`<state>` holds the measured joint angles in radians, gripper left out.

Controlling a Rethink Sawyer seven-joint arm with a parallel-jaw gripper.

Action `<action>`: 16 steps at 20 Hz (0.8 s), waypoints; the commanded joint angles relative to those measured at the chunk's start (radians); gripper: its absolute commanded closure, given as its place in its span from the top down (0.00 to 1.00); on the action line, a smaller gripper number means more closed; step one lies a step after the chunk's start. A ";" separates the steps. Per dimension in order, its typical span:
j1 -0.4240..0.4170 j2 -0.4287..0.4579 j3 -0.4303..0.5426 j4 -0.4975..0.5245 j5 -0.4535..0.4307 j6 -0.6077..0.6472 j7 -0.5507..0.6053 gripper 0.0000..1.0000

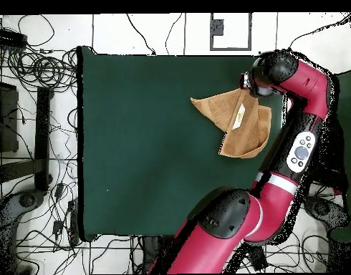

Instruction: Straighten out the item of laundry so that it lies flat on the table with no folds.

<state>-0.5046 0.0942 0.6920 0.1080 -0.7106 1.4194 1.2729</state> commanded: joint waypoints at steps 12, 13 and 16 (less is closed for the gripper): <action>0.014 -0.013 0.148 0.115 -0.218 -0.043 -0.348 1.00; 0.011 -0.013 0.148 0.120 -0.216 -0.046 -0.346 1.00; 0.009 -0.013 0.156 0.125 -0.215 -0.054 -0.338 1.00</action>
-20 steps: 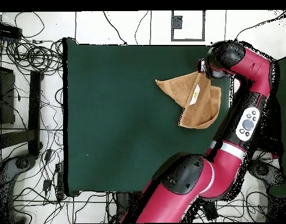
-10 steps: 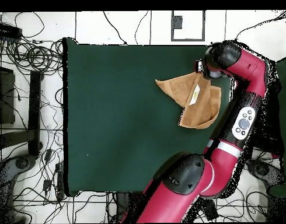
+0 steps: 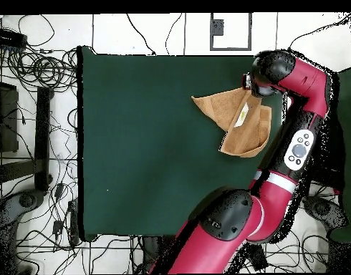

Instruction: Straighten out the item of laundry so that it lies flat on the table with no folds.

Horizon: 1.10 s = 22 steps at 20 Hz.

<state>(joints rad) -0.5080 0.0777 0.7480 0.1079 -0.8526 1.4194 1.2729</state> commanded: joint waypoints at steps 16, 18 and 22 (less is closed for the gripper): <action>0.009 0.012 0.106 0.140 -0.069 -0.107 -0.288 1.00; 0.010 0.029 0.086 0.146 -0.072 -0.100 -0.279 1.00; 0.013 0.043 0.078 0.145 -0.084 -0.073 -0.271 1.00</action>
<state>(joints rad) -0.5183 0.0745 0.7664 0.1082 -0.8777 1.3764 1.2729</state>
